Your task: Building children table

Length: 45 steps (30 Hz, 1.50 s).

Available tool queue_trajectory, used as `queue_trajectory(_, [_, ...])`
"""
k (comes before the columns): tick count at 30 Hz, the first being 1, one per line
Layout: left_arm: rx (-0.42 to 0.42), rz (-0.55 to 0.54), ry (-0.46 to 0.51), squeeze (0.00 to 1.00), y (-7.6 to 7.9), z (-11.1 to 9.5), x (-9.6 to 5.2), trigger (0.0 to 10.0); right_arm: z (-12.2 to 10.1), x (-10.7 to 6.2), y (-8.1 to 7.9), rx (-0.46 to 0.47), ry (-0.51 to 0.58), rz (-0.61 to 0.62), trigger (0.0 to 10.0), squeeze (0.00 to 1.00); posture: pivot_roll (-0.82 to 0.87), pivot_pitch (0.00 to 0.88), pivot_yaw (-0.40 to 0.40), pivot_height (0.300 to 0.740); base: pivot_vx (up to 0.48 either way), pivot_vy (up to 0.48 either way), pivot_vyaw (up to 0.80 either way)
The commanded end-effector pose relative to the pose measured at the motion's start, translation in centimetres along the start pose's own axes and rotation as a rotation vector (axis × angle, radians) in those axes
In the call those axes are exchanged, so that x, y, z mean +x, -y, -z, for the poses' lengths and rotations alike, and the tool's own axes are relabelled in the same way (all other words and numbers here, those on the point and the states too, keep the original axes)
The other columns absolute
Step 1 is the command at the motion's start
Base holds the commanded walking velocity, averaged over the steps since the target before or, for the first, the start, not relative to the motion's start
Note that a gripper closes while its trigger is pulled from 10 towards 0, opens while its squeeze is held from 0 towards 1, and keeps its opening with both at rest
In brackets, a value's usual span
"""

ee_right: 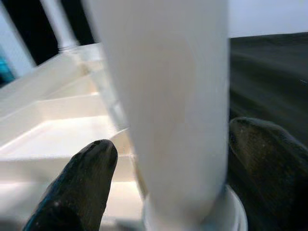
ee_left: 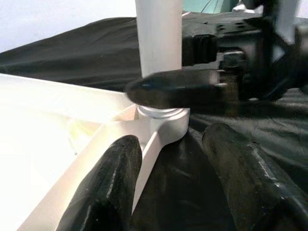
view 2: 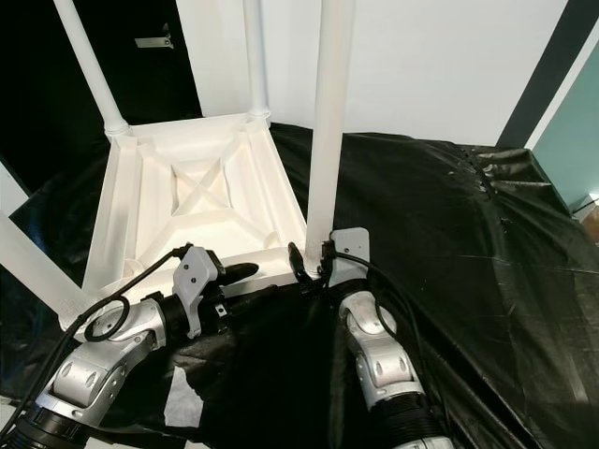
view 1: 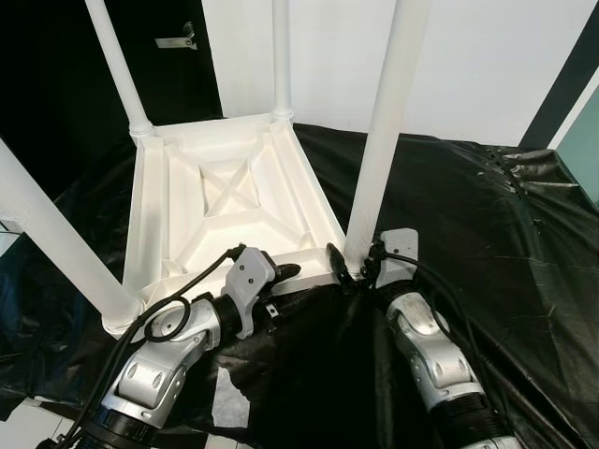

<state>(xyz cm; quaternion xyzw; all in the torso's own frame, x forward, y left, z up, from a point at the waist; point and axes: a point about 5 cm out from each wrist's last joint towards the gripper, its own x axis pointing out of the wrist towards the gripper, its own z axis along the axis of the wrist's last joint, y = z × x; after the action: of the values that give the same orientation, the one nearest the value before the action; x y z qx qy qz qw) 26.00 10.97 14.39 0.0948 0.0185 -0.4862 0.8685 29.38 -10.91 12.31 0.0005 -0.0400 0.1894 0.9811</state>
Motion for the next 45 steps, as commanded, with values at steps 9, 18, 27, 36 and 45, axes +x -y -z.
queue_trajectory(9, [0.002,0.058,-0.002,0.00,0.2,0.0,-0.4,10.0,1.1,-0.9,2.3,-0.037,-0.074,-0.230,10.0,0.00,0.04,0.000,-0.029,0.740,0.000,0.000,0.00])
queue_trajectory(18, [0.010,0.054,-0.004,0.00,0.0,0.0,-0.4,10.0,-0.4,2.1,3.2,-0.151,-0.105,-0.389,10.0,0.00,0.05,0.000,-0.039,0.740,0.000,0.000,0.00])
queue_trajectory(27, [0.012,0.041,-0.006,0.00,0.2,0.2,-0.7,10.0,-1.4,4.0,2.7,-0.248,-0.119,-0.597,0.0,0.00,0.09,0.000,-0.067,0.740,0.000,0.000,0.00])
queue_trajectory(36, [-0.002,0.030,-0.012,0.00,0.7,0.5,-1.0,10.0,-0.2,2.7,4.4,-0.222,-0.181,-0.572,0.0,0.00,0.10,0.000,-0.077,0.740,0.000,0.000,0.00])
queue_trajectory(45, [-0.004,0.039,-0.012,0.00,0.8,0.5,-0.8,10.0,1.1,3.2,3.3,-0.182,-0.202,-0.282,10.0,0.00,0.08,0.000,-0.061,0.740,0.000,0.000,0.00])
